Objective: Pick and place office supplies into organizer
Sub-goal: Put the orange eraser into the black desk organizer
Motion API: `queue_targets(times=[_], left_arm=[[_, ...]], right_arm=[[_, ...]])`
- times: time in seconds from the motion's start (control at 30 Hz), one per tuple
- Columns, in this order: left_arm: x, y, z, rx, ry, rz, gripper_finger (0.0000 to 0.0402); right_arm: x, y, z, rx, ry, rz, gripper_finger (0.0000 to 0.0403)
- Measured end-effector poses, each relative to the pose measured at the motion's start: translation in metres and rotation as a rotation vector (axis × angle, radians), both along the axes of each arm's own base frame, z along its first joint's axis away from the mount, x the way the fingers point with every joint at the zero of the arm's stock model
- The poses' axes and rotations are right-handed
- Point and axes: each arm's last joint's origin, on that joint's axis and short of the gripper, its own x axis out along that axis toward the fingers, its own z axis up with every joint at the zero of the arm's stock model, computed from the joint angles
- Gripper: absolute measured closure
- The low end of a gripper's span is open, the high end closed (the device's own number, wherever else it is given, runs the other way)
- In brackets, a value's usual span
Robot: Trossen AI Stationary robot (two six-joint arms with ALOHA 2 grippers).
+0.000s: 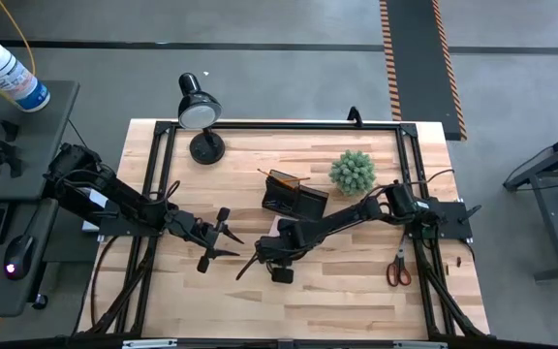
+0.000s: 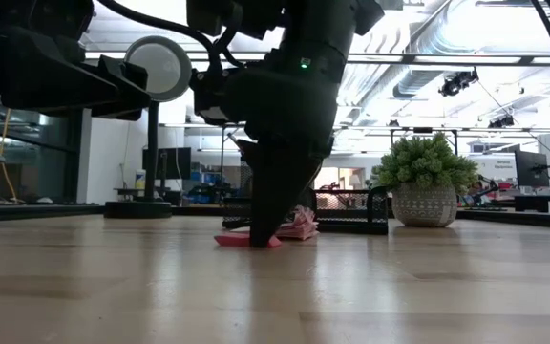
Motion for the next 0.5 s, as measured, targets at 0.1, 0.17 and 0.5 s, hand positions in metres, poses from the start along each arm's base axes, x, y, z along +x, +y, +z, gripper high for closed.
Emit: queue_targets(times=[0.1, 0.17, 0.5], left_arm=[[0.0, 0.0, 0.0, 0.0, 0.0, 0.0, 0.0252], [0.0, 0.0, 0.0, 0.0, 0.0, 0.0, 0.0252], [0.0, 0.0, 0.0, 0.003, 0.001, -0.001, 0.0252]], right_arm=[[0.0, 0.0, 0.0, -0.001, 0.0, 0.004, 0.0361], [0.0, 0.0, 0.0, -0.002, 0.001, 0.005, 0.0358], [-0.006, -0.003, 0.031, -0.052, -0.051, -0.011, 0.0339]])
